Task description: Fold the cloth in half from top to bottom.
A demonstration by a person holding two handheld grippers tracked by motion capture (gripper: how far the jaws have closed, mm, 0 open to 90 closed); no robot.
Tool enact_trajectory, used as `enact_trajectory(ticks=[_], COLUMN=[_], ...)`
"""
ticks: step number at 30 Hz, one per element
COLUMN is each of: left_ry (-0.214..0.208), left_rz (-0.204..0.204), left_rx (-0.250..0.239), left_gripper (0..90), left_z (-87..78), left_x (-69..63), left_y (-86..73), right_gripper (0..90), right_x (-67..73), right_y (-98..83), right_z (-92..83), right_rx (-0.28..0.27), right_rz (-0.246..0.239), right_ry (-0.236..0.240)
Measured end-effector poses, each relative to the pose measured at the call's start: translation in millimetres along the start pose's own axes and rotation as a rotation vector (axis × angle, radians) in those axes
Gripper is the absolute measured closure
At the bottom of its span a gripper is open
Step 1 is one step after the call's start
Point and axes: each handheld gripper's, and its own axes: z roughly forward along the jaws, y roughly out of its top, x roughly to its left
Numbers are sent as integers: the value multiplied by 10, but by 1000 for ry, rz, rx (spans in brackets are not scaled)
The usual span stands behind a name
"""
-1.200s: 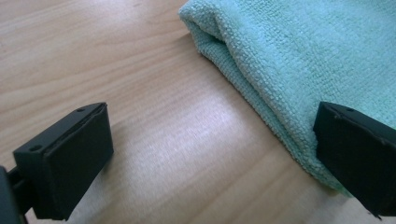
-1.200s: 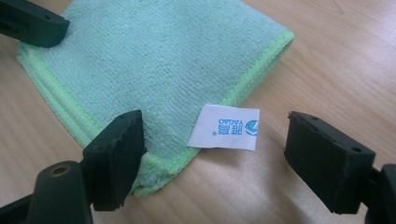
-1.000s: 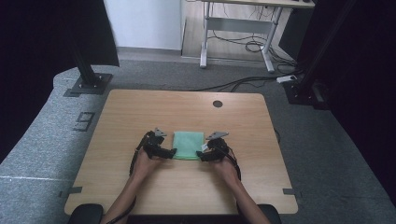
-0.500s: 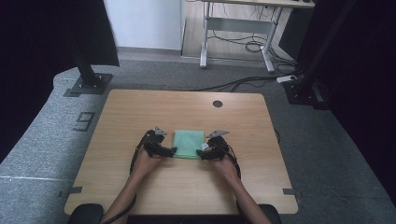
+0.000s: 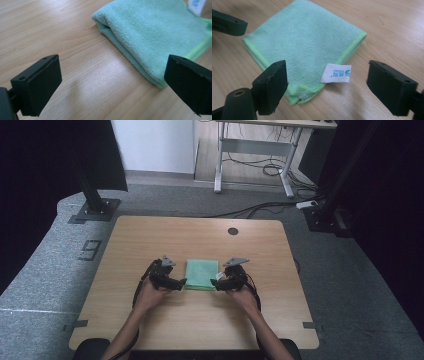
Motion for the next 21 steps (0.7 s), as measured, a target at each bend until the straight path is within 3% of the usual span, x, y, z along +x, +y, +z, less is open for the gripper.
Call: enact_trajectory(ticks=[11,21], left_ry=[-24,-10], left_rz=[2,41], left_rx=[-1,-7], left_gripper=[5,0], left_z=[-279,-499], left_x=[18,-32], left_y=[-144,-225], right_gripper=[126,77], right_x=[1,10], right_y=[-79,-128], right_z=[-205,-439], right_rx=[21,11], right_rz=[-43,-54], right_ry=[1,-15])
